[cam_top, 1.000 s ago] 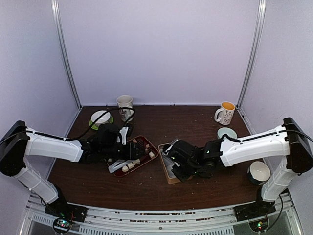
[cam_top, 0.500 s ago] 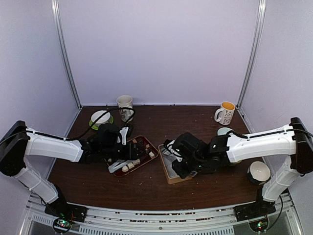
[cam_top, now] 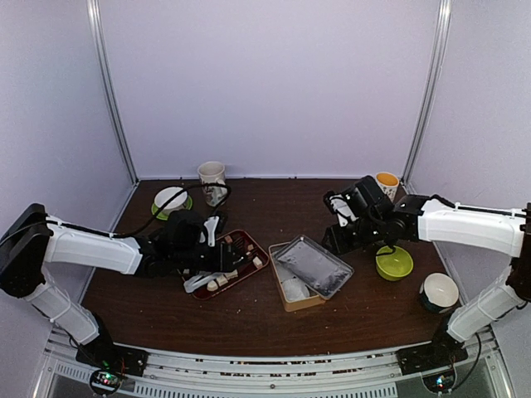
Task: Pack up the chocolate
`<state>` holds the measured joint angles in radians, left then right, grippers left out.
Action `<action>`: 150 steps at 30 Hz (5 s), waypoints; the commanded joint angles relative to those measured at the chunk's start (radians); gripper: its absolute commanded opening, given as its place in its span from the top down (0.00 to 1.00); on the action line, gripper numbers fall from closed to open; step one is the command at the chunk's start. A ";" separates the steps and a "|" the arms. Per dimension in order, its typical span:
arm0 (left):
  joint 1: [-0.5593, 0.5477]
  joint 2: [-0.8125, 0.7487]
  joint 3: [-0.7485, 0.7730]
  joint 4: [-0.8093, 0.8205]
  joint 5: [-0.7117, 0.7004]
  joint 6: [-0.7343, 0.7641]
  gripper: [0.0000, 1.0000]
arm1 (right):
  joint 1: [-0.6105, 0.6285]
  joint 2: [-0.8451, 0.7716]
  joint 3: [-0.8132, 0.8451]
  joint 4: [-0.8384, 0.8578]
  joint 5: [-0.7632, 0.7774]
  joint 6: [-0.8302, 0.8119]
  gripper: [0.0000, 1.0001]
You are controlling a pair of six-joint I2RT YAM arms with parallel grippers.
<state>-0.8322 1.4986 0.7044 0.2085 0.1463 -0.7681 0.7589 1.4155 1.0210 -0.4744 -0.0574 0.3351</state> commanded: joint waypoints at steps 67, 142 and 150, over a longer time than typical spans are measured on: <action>0.012 -0.100 0.071 -0.247 -0.153 0.143 0.45 | -0.258 0.008 -0.024 0.067 0.052 -0.093 1.00; 0.077 0.216 0.324 -0.645 -0.101 0.573 0.45 | -0.457 -0.510 -0.738 1.012 0.371 -0.343 0.02; 0.068 0.137 0.298 -0.625 -0.158 0.548 0.66 | -0.458 -0.446 -0.791 1.155 0.383 -0.358 0.01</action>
<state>-0.7551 1.7031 1.0130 -0.4484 0.0212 -0.1947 0.3069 0.9329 0.2661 0.5747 0.2977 -0.0048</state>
